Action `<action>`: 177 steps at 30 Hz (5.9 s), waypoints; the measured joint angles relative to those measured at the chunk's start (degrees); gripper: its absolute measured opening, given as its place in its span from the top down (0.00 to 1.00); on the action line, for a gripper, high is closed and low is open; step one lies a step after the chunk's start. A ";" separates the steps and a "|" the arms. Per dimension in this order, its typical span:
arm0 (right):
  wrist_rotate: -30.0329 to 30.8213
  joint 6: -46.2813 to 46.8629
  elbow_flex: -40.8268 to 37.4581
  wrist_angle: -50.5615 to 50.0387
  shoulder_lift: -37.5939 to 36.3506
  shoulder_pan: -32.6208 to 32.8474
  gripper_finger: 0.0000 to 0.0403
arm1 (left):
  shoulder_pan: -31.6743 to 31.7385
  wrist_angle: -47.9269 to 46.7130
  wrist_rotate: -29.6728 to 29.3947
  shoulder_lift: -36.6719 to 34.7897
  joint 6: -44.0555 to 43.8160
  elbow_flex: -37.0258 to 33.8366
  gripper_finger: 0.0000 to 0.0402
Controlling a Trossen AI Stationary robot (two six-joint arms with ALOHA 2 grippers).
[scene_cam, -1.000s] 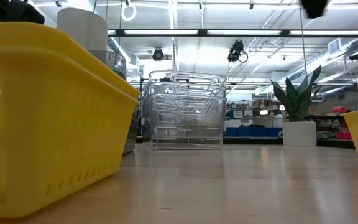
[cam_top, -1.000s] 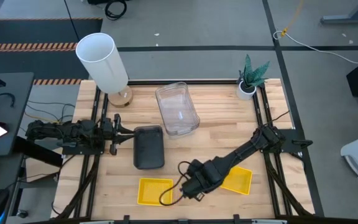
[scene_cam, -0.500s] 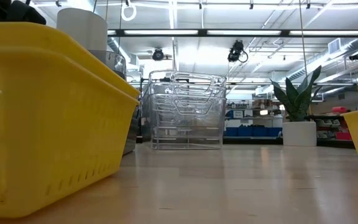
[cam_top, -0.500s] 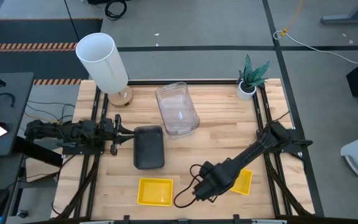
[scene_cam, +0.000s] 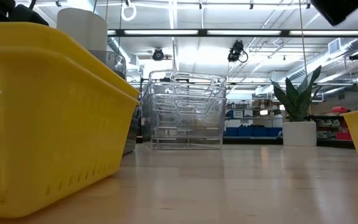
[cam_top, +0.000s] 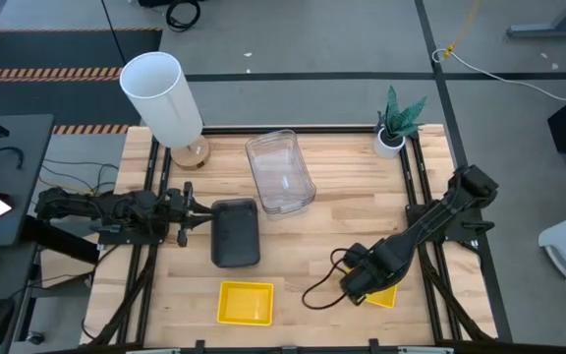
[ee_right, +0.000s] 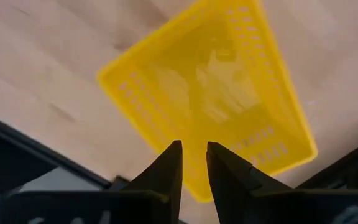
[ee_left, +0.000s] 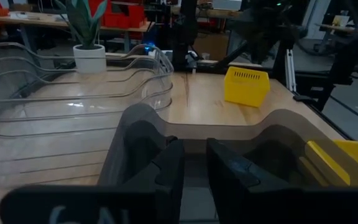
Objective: Stack baskets by color
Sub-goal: Stack the right yellow bin on top of the yellow bin, then return to Home Position
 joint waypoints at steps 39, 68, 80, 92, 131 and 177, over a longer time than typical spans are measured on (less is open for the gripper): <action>-1.87 -16.63 -24.05 22.00 -4.76 -4.34 0.93 | 0.00 0.82 0.00 -0.04 1.53 0.00 0.82; 6.90 -31.27 23.78 2.91 18.17 -10.50 0.99 | -0.04 -11.18 1.25 -0.32 1.78 5.34 0.83; 10.62 -39.90 45.76 0.35 28.41 -12.03 0.99 | -0.04 0.34 11.40 -6.36 2.83 0.19 0.86; 12.25 -50.24 58.99 -0.06 35.76 -14.35 0.99 | -0.72 3.83 9.77 -6.10 4.62 -0.22 0.91; 4.79 -55.72 48.69 5.98 35.65 -13.24 0.99 | -0.72 1.54 9.69 -6.08 -1.42 0.00 0.89; 17.88 -58.98 27.92 11.67 17.67 -17.08 0.94 | -0.74 2.94 15.56 -6.08 -3.07 0.00 0.94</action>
